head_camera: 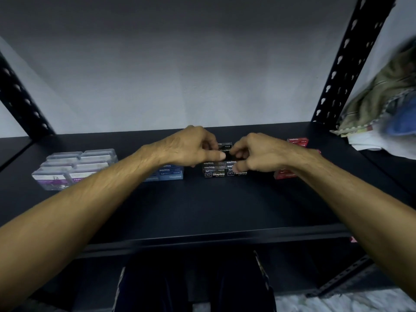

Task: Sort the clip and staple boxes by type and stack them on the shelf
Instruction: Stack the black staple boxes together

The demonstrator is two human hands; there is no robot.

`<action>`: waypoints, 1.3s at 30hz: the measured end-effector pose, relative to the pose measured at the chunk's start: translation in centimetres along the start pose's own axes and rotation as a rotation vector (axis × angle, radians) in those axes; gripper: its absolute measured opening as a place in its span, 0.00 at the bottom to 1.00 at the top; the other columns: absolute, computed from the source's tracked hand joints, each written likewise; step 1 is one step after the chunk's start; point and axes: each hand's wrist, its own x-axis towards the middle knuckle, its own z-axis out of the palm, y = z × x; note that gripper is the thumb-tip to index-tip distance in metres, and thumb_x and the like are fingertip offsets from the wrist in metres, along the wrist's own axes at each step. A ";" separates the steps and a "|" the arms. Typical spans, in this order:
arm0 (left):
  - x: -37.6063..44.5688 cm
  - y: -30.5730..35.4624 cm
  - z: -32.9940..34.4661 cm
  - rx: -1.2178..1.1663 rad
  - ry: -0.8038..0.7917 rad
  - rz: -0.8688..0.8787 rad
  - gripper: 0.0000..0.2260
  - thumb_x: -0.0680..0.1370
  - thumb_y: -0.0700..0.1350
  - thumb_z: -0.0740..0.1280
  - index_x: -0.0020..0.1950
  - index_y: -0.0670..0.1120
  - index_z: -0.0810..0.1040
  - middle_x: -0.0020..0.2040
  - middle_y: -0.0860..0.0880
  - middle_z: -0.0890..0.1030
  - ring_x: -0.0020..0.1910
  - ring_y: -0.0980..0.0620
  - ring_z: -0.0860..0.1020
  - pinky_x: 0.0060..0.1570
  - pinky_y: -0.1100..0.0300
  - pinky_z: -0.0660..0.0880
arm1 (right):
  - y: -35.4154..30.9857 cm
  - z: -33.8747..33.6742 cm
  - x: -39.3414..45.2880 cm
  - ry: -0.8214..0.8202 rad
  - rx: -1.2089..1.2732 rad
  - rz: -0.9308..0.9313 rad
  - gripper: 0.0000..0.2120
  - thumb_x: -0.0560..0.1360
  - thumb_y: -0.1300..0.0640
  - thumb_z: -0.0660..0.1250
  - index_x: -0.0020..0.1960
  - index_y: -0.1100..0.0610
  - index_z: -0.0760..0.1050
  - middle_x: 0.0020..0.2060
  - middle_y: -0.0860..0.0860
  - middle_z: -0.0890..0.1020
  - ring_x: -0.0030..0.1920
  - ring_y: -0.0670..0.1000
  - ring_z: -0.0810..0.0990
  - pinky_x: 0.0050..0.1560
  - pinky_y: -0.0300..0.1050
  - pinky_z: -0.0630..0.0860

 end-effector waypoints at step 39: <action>4.5 -2.0 0.9 0.037 -0.079 0.063 0.07 0.80 0.45 0.67 0.53 0.45 0.83 0.39 0.60 0.79 0.34 0.72 0.76 0.33 0.78 0.69 | 2.0 0.0 2.8 0.086 -0.080 -0.066 0.17 0.77 0.65 0.61 0.60 0.53 0.81 0.58 0.49 0.83 0.60 0.49 0.79 0.61 0.39 0.71</action>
